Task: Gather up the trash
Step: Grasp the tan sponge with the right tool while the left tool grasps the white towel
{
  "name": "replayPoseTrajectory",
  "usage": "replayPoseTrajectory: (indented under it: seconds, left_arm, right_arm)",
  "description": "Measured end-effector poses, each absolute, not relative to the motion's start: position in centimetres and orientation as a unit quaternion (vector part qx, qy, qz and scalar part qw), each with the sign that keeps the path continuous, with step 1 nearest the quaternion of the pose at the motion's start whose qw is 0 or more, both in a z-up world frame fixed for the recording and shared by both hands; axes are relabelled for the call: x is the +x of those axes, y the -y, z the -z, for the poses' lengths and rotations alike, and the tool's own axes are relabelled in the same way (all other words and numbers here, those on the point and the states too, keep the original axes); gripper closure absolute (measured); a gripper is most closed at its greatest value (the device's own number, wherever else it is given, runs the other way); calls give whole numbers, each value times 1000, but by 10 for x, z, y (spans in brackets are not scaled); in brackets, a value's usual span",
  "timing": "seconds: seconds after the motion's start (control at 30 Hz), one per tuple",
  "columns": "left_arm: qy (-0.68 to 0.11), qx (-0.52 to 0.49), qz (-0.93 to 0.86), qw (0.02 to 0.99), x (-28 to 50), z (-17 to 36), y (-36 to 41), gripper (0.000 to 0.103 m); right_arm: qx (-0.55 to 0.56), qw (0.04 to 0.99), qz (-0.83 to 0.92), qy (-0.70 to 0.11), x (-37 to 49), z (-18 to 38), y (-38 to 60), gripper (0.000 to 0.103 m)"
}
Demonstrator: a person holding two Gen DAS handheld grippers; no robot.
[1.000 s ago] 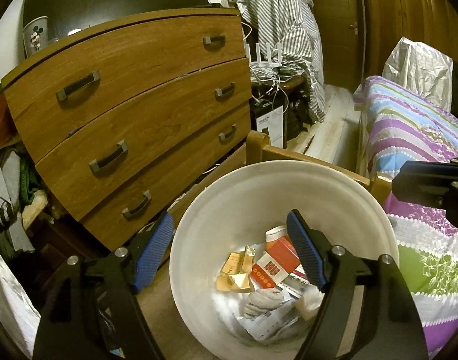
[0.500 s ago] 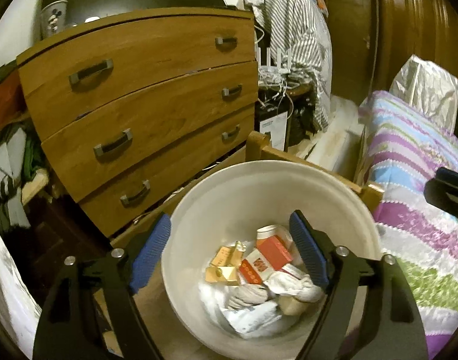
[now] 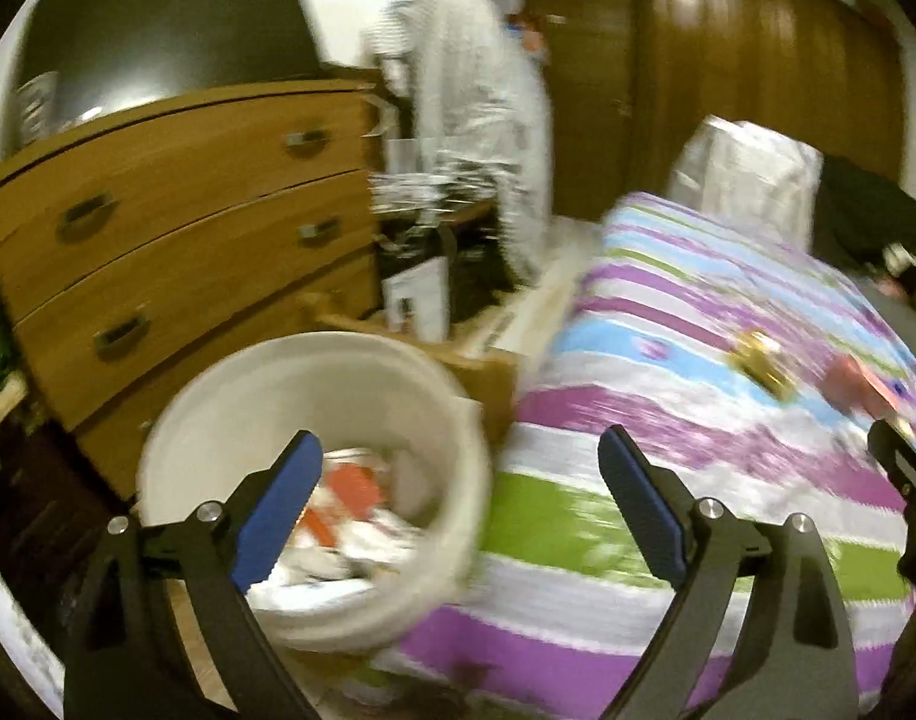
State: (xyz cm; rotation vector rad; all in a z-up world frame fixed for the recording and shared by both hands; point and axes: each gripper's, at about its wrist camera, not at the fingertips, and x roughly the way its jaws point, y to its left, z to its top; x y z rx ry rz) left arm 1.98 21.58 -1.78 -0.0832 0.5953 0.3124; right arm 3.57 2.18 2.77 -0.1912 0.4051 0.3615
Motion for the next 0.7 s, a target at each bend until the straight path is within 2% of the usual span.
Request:
replayPoseTrajectory:
  seconds: [0.2,0.4,0.57,0.7]
  left_arm:
    - [-323,8,-49,945,53,38,-137,13]
    - [-343,89,93,930,101,54,-48,13]
    - [-333,158,216,904,146,55,17,16]
    - [-341,171,297,876,182,62,56,16]
  right_arm:
    - [-24,954,-83,-286,42,5,138,16]
    - [65,941,-18,-332,55,35,279,16]
    - [67,927,-21,-369,100,58,326,17]
    - [78,911,-50,-401,153,72,318,17]
